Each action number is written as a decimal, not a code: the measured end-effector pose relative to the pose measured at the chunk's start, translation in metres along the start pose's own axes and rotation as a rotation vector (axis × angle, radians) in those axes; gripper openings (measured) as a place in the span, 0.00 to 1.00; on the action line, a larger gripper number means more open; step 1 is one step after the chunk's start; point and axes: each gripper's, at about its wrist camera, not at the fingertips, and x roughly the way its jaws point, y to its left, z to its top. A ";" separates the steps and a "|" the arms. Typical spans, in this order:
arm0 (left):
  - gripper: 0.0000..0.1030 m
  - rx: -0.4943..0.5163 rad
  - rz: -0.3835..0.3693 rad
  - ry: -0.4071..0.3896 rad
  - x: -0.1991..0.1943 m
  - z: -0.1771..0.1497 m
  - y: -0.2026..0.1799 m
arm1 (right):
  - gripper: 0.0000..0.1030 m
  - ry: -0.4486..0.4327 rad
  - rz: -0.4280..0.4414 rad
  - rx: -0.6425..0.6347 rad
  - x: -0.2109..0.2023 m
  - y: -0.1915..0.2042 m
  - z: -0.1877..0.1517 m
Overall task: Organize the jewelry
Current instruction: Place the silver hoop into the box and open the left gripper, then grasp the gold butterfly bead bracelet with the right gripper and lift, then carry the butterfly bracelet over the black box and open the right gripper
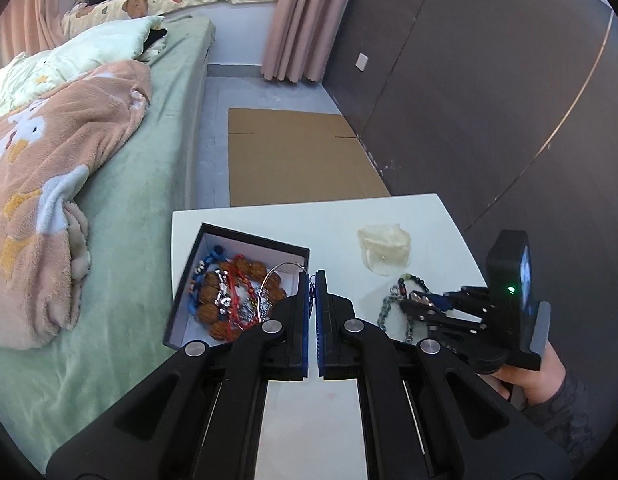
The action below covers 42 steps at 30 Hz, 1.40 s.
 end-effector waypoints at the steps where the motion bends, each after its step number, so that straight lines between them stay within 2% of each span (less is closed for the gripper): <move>1: 0.04 -0.003 -0.002 0.000 0.001 0.001 0.002 | 0.10 -0.002 0.002 0.004 -0.003 0.001 0.000; 4: 0.05 -0.023 -0.011 0.007 0.005 0.005 0.009 | 0.10 -0.015 -0.009 0.011 -0.013 0.005 0.003; 5: 0.12 -0.033 -0.011 0.011 0.006 0.006 0.013 | 0.10 -0.021 -0.006 0.012 -0.017 0.007 0.005; 6: 0.29 -0.045 -0.012 0.012 0.006 0.006 0.016 | 0.10 -0.026 -0.004 0.012 -0.021 0.009 0.006; 8: 0.47 -0.070 -0.008 -0.012 0.002 0.006 0.024 | 0.10 -0.039 -0.005 0.007 -0.029 0.015 0.010; 10: 0.49 -0.082 -0.004 -0.021 -0.001 0.005 0.030 | 0.10 -0.050 -0.001 -0.002 -0.036 0.021 0.015; 15: 0.63 -0.111 0.015 -0.030 -0.008 -0.003 0.048 | 0.10 -0.077 -0.003 -0.034 -0.052 0.040 0.029; 19: 0.64 -0.128 0.020 -0.033 -0.013 -0.008 0.058 | 0.10 -0.084 0.029 -0.024 -0.063 0.042 0.037; 23: 0.66 -0.141 0.020 -0.035 -0.016 -0.013 0.066 | 0.10 -0.074 0.117 0.017 -0.069 0.038 0.037; 32: 0.67 -0.154 0.004 -0.017 -0.013 -0.025 0.070 | 0.10 0.053 0.207 0.111 -0.033 0.029 0.001; 36: 0.67 -0.159 -0.003 -0.013 -0.012 -0.029 0.070 | 0.10 0.039 0.223 0.145 -0.042 0.019 -0.005; 42: 0.68 -0.156 -0.017 -0.006 -0.008 -0.031 0.066 | 0.10 -0.026 0.278 0.187 -0.073 0.008 0.001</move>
